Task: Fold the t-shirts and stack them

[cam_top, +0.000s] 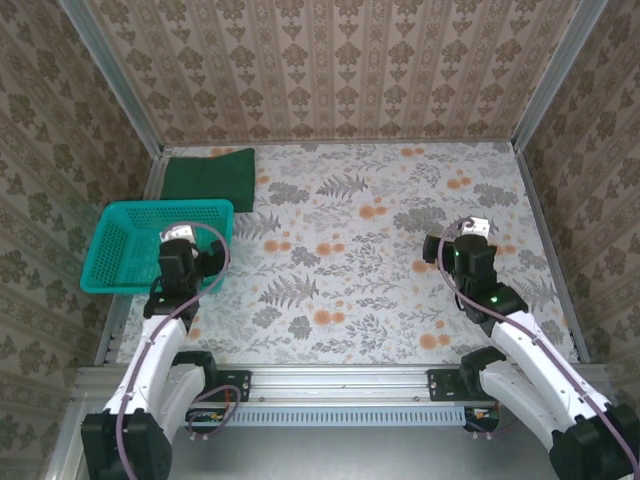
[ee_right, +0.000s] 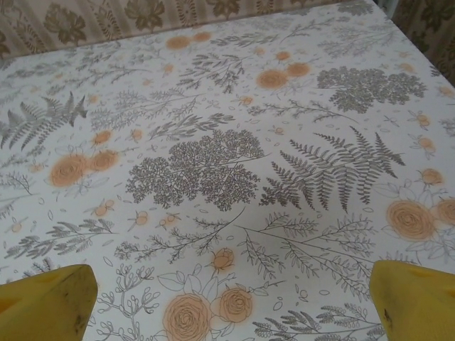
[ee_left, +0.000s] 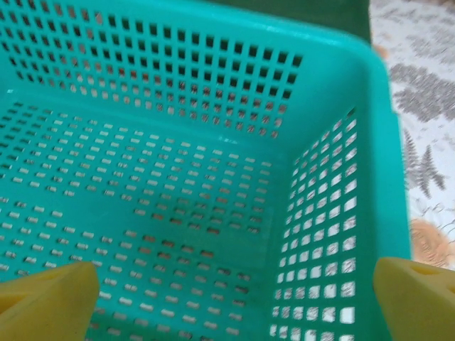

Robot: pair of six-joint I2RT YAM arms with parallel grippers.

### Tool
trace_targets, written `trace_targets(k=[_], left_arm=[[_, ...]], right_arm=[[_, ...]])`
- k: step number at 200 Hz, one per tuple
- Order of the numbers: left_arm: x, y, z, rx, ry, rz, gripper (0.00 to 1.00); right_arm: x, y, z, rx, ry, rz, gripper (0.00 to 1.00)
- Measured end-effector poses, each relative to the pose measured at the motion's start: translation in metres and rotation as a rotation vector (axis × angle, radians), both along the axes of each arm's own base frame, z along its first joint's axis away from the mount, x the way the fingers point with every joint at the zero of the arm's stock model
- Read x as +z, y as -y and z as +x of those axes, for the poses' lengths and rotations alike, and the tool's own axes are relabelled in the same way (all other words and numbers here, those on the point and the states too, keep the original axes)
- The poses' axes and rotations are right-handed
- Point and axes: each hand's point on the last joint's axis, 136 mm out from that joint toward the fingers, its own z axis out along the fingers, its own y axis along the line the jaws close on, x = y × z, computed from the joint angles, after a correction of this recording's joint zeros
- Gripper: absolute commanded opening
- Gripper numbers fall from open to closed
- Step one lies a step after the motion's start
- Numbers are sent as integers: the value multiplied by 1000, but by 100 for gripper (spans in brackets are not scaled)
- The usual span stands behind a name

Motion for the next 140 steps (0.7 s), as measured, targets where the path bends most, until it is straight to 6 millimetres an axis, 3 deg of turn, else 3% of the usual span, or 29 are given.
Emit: trace_targets(k=[32,52,75,112,140], left_arm=[[0,-10,-2,2,16,42,100],[-13,-12,-2,-10,-3,59,100],[-14,-9,9,-29,33,44,100],[-14,0,23,-72,79,36,100],[-14,11,38,-116,106,46,100]], right_arm=[[-12,1,-1,20,-18,-38,100],[-11,4,1,21,-13,-62,100],[-12,5,9,31,2,-103,99],[-46,3,9,65,-58,-151,99],[-61,5,9,65,-78,-162,99]])
